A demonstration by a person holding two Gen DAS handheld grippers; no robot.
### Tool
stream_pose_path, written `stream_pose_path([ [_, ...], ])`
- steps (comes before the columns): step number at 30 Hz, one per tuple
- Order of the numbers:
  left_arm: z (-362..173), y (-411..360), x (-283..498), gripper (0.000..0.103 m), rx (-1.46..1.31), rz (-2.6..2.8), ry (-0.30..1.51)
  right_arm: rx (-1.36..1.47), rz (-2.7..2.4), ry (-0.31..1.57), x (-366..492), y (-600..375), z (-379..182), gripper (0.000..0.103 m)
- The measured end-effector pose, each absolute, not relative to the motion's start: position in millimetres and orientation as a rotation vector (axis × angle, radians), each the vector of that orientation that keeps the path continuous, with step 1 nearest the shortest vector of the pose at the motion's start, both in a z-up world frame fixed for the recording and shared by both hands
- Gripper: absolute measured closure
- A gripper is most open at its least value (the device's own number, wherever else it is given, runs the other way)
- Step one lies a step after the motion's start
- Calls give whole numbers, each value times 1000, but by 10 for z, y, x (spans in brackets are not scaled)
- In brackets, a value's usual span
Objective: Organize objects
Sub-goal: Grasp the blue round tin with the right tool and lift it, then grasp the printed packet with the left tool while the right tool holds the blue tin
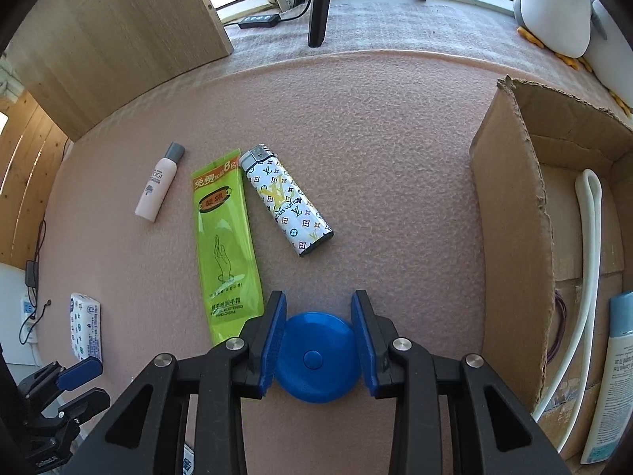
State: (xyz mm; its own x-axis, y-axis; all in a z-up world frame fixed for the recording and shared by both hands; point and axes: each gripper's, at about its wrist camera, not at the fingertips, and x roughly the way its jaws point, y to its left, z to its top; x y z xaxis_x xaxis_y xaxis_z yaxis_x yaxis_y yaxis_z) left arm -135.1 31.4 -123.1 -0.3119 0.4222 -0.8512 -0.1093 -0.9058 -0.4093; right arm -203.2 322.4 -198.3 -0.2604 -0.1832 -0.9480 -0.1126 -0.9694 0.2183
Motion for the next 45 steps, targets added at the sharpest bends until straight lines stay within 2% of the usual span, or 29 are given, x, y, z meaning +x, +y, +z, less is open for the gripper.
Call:
stream_pose_path([
  [15,-1231,451,-1326,59,-1599,2237,-357,1834,-2414,-414,-1317,3043,-1997,72],
  [26,-1295,388,-923,59,-1650,2186,-326,1817,-2406,-433,-1144,2931,-1964,72],
  [33,-1358,272,-686,59,-1677,2162,-390,1653,-2415,-376,-1164,2553,-1723,72],
  [45,-1560,214,-738,59,-1717,2117,-485,1705,-2223,-441,-1004,2177,-2017,72],
])
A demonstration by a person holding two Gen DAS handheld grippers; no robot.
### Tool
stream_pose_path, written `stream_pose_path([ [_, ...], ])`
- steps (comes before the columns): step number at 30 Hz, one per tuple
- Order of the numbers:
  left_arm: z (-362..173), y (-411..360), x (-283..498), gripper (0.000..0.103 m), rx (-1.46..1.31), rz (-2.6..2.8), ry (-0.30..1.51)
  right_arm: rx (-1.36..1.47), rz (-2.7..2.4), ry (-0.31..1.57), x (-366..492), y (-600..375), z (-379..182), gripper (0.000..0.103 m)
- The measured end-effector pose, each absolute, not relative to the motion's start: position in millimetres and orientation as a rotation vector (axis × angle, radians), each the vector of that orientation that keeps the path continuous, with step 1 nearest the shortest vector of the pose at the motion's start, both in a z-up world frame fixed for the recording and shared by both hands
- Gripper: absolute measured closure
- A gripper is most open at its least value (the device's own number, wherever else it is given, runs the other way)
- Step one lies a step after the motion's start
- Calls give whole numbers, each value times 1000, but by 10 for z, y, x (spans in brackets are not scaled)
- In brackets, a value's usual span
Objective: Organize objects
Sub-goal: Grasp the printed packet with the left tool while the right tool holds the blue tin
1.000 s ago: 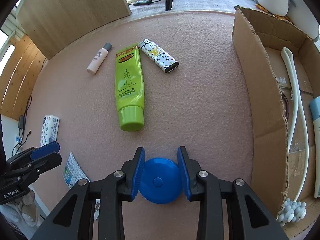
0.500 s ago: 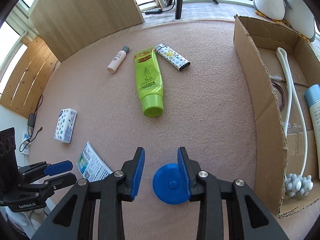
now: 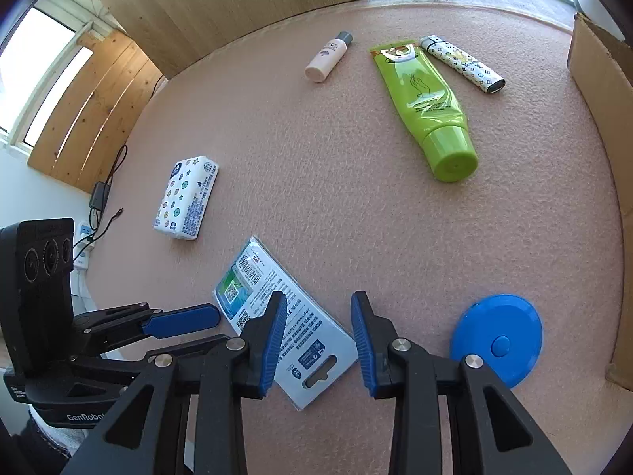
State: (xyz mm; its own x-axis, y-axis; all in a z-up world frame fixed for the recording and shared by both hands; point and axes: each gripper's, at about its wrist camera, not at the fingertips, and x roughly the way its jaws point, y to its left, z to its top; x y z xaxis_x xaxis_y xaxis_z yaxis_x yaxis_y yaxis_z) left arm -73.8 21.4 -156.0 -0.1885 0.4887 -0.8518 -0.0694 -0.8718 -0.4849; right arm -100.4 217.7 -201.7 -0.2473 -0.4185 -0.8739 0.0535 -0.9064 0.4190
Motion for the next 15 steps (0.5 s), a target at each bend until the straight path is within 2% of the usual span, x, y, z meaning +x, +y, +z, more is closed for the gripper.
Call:
stream_pose_path([
  [7,-1562,209,-954,59,-1710,2120,-505,1699,-2170,-469,-861,2093,-2056,73],
  [15,-1506,447,-1234,59,-1703,2150,-366,1694,-2164,-472,-691,2047,-2025,72],
])
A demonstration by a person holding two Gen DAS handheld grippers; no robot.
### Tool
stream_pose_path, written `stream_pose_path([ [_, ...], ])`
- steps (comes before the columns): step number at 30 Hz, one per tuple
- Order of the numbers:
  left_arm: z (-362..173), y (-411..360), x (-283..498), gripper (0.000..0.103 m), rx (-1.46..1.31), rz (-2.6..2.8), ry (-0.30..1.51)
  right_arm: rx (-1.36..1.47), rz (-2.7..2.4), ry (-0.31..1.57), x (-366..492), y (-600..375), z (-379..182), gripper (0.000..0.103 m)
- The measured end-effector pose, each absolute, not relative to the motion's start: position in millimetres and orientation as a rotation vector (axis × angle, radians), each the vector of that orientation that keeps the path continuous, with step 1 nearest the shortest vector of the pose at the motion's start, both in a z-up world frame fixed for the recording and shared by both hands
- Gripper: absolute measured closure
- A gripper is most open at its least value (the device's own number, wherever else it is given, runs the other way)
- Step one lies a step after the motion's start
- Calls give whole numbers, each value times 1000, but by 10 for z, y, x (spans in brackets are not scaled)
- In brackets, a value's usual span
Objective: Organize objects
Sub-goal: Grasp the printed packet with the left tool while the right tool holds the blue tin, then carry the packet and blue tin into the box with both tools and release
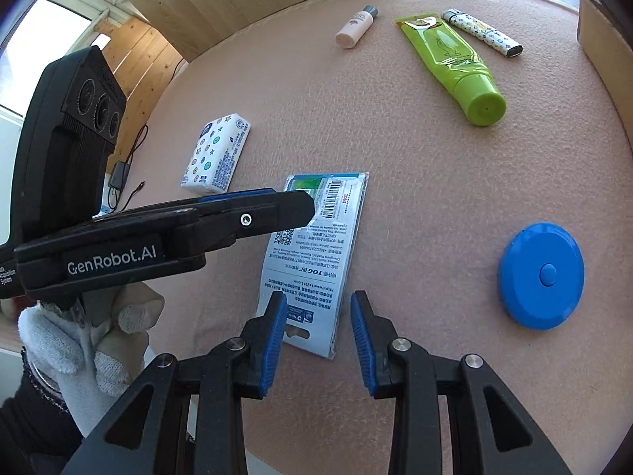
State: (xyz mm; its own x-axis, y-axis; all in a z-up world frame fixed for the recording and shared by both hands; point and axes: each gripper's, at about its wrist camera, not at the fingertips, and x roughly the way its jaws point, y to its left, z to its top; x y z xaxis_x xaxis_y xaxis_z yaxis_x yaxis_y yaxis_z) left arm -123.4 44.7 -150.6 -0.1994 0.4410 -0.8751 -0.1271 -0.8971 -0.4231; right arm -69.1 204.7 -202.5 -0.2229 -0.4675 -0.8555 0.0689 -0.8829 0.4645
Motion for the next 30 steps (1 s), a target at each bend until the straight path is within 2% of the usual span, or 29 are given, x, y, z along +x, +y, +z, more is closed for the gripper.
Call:
stream_pose_path([
  [1,-1488,491,-1228,57,-1707,2163,-331,1689,-2199,-474,-666,2111,-1987,72],
  [2,-1464,543,-1207,50,-1704,2175,-293,1683,-2243,-472,-628,2200,-1947,70],
  [3,-1439,607,-1171,37,-1697,2192,-246,1671,-2287,-468,-603,2291,-1891,68],
  [5,-1408,750,-1090,24,-1688,2238,-123,1655,-2388,-449,-557,2468,-1795,50],
  [6,-1407,821,-1056,23,-1689,2254,-62,1656,-2442,-427,-541,2551,-1756,47],
  [10,-1437,981,-1007,23,-1704,2284,46,1689,-2566,-302,-595,2762,-1710,44],
  [13,-1480,1097,-997,23,-1712,2281,91,1711,-2533,-308,-639,2821,-1758,44],
  [22,-1530,1204,-902,21,-1682,2335,214,1783,-2492,-170,-673,2705,-1946,44],
  [25,-1514,1162,-862,25,-1659,2347,221,1794,-2494,-147,-676,2702,-1976,44],
  [27,-1495,1119,-863,32,-1657,2356,208,1795,-2501,-121,-673,2705,-1983,44],
  [30,-1470,1066,-895,38,-1660,2358,179,1791,-2508,-95,-659,2720,-1978,52],
])
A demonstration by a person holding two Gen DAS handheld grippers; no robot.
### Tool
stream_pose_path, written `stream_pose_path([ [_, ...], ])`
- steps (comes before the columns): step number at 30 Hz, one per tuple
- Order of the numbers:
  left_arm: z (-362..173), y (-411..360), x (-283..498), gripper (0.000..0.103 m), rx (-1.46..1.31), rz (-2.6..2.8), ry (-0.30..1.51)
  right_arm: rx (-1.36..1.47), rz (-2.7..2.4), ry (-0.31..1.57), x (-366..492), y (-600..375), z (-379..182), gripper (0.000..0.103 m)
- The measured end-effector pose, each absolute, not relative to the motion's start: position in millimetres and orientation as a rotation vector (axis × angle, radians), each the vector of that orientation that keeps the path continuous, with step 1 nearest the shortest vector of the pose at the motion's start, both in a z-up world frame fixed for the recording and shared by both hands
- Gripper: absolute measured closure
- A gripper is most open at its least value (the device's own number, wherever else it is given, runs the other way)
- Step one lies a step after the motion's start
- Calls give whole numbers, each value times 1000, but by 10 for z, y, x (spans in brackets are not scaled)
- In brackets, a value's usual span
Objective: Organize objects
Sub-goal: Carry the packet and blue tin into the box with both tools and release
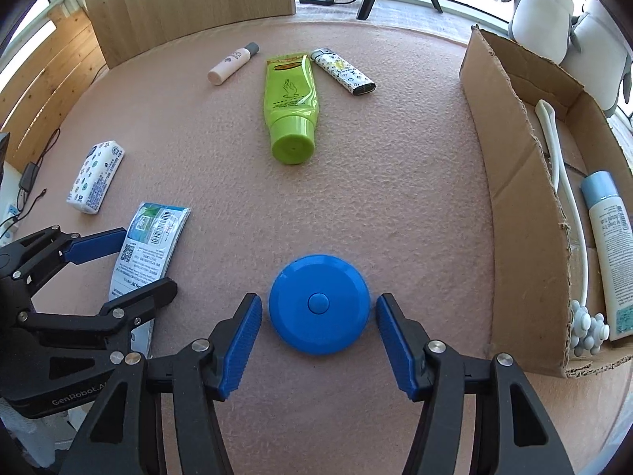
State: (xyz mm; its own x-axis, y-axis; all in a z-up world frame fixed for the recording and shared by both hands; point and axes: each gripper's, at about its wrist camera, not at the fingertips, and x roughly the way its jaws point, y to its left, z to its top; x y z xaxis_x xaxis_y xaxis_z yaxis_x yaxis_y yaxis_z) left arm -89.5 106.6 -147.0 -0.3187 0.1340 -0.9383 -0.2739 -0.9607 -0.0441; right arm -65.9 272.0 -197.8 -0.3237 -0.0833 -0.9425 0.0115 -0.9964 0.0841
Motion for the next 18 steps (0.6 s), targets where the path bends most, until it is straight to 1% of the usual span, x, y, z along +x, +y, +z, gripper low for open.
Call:
stream_pose_path([
  [1,-1462,1046,-899,39,-1660,2356,170,1790,-2511,-83,-653,2730,-1974,56],
  [6,-1474,934,-832,42,-1666,2362,107,1779,-2507,-97,-603,2760,-1970,56],
  [12,-1410,863,-833,42,-1670,2365,7,1756,-2492,-189,-523,2845,-1909,56],
  [18,-1182,941,-892,42,-1606,2395,-25,1675,-2525,-234,-421,2961,-1632,56],
])
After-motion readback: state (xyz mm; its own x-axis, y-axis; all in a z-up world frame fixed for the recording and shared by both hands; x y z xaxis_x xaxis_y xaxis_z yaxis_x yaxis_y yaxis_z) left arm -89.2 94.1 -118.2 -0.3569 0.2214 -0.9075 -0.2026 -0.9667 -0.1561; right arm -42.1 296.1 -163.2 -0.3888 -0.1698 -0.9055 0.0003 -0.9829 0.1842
